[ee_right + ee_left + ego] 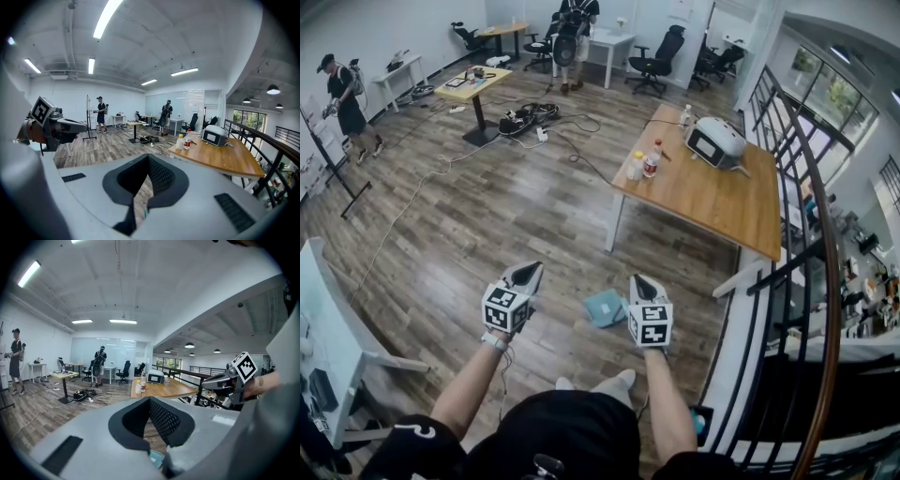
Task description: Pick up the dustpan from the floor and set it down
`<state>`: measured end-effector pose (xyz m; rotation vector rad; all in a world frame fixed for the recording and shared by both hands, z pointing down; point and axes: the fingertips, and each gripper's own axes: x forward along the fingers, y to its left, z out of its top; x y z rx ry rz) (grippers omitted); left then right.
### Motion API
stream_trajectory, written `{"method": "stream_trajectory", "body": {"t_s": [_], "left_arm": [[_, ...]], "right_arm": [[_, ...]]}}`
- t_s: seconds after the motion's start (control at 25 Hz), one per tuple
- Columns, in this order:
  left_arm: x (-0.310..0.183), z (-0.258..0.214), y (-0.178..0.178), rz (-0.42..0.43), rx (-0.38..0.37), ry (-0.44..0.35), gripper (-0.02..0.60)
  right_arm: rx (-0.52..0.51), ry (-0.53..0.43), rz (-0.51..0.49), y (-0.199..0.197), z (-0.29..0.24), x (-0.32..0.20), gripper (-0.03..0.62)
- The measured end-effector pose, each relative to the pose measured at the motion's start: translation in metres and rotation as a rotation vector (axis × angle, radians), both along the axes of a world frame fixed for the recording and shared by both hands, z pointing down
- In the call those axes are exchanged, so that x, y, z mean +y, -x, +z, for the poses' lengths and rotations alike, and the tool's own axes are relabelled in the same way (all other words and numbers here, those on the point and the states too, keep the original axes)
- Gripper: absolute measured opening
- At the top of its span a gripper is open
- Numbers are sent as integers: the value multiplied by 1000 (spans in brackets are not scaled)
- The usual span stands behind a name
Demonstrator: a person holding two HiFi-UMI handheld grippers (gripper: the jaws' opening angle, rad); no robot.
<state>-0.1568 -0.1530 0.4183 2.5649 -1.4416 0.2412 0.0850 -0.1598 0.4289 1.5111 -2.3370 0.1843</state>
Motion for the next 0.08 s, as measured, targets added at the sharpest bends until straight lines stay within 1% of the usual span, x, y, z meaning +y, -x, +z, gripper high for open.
{"method": "stream_trajectory", "body": {"t_s": [0.08], "left_arm": [[-2,0,0,1,-1,1,-2]], "right_arm": [[1,-6,-3,1,-3,-1,-6]]}}
